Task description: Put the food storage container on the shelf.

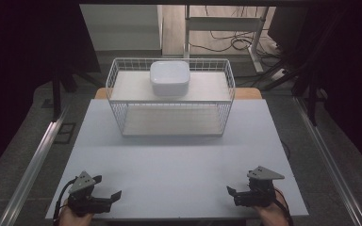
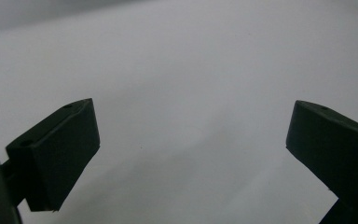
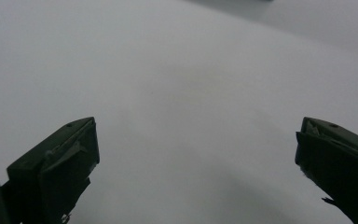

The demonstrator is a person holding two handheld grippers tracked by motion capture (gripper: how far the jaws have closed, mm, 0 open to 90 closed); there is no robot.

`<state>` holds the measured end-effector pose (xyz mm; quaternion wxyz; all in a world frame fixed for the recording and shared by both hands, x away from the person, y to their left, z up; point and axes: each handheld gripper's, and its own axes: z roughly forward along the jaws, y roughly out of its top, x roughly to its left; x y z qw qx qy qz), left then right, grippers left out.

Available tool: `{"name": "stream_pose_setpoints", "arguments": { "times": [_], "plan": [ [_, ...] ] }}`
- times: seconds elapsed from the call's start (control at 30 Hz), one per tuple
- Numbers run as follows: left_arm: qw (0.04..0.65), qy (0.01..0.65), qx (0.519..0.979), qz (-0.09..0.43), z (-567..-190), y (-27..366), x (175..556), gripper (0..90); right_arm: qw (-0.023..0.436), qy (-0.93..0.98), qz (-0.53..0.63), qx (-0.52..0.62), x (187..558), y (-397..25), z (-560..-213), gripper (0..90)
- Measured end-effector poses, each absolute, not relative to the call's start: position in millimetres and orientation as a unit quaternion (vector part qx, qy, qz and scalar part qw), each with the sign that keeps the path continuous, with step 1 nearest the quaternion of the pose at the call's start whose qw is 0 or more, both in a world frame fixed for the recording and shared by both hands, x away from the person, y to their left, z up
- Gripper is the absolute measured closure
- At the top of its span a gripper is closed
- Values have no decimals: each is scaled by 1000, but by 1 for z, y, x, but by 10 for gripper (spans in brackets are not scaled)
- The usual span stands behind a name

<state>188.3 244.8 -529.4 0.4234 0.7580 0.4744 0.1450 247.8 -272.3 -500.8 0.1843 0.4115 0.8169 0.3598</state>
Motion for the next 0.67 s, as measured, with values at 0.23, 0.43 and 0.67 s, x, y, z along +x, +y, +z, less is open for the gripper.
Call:
{"name": "stream_pose_setpoints", "arguments": {
  "times": [0.23, 0.43, 0.67],
  "plan": [
    [413, 492, 754, 134, -531, 245, 192, 42, 178, 818, 350, 419, 246, -275, -505, 0],
    [397, 500, 759, 131, -533, 243, 195, 59, 166, 815, 349, 431, 249, -277, -507, 0],
    [381, 509, 761, 127, -534, 241, 198, 66, 158, 816, 344, 437, 252, -278, -508, 9]
  ]
}}
